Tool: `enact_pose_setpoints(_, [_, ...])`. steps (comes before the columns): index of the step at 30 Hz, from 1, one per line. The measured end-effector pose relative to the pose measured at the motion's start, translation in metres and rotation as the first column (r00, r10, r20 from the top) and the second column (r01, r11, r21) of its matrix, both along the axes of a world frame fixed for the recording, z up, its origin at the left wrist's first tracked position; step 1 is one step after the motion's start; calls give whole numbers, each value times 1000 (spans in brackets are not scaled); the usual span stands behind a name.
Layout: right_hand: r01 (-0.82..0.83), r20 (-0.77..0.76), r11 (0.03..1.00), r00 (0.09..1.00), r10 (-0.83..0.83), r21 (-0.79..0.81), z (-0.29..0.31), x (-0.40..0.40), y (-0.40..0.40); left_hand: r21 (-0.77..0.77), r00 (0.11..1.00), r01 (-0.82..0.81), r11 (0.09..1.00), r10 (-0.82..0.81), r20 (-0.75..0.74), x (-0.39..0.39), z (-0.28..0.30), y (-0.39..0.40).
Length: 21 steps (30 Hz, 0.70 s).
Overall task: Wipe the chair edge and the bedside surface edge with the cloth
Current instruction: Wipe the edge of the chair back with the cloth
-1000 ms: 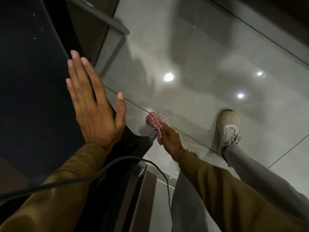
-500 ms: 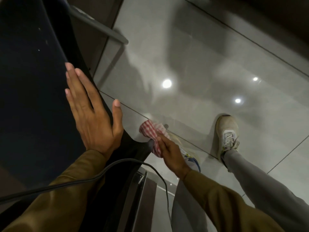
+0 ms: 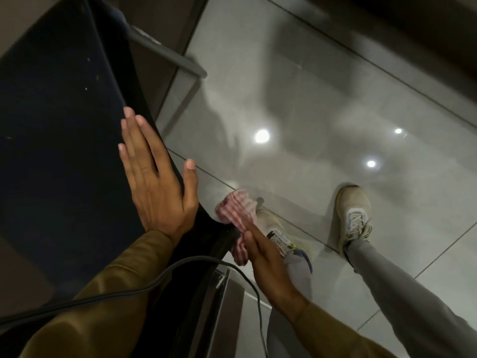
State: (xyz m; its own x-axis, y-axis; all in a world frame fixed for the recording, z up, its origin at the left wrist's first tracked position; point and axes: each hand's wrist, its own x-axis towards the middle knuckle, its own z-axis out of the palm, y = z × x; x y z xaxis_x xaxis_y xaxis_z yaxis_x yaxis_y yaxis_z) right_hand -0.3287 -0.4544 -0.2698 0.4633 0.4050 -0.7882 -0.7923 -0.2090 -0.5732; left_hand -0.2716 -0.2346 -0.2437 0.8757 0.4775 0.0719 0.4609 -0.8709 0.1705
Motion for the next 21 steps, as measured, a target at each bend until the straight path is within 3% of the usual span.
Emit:
enact_pose_setpoints(2, [-32, 35, 999, 999, 32, -1, -5, 0, 0, 3, 1000, 4, 1000, -4, -11, 0, 0, -1])
enact_pose_setpoints(8, [-66, 24, 978, 997, 72, -198, -80, 0, 7, 9, 1000, 12, 1000, -12, -10, 0, -4, -1])
enact_pose_setpoints(13, [3, -182, 962, 982, -55, -274, -124, 12, 16, 27, 1000, 19, 999, -20, 24, -2, -9, 1])
enact_pose_setpoints(16, [36, -239, 971, 966, -94, -235, -101, 18, 19, 24, 1000, 18, 1000, -19, 13, -2, -8, 1])
enact_pose_setpoints(21, [-6, -43, 999, 999, 4, -43, -19, 10, 1, 10, 1000, 11, 1000, -11, -20, 0, -2, -2])
